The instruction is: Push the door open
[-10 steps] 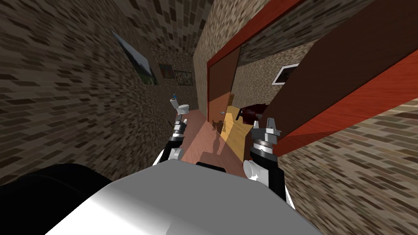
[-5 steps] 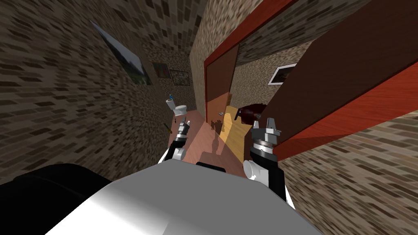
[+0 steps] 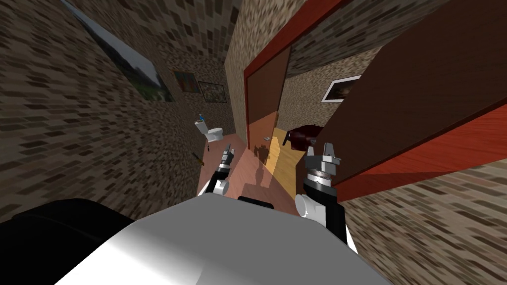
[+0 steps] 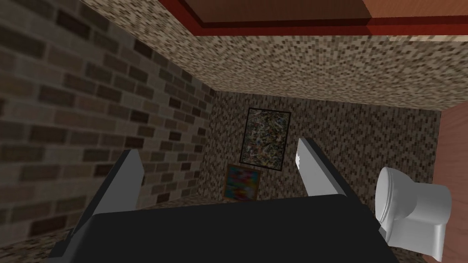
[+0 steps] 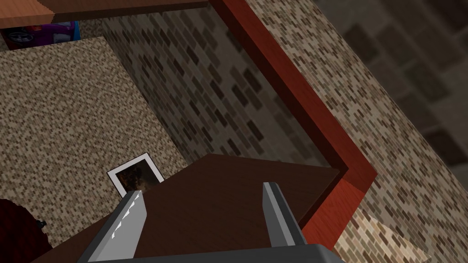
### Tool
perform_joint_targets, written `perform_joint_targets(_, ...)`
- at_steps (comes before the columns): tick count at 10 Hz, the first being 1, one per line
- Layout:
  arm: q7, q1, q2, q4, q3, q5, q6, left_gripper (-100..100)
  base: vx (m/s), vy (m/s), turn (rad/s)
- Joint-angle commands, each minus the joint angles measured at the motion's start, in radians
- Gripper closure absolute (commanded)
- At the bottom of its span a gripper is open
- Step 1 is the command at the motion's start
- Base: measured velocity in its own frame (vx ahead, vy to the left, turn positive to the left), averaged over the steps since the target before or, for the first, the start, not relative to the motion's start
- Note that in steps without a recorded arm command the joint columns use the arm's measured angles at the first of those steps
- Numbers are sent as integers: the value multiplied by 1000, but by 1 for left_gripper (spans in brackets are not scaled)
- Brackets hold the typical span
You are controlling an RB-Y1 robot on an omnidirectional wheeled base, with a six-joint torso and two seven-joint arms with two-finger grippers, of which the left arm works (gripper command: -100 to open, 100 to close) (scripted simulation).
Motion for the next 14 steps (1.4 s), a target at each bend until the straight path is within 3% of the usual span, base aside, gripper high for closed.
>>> perform_joint_targets(1, -1, -18, 4, 34, -8, 7, -6, -100, 94, 16, -75)
perform_joint_targets(14, -16, -114, 23, 284, -104, 55, -73, -100, 92, 39, -77)
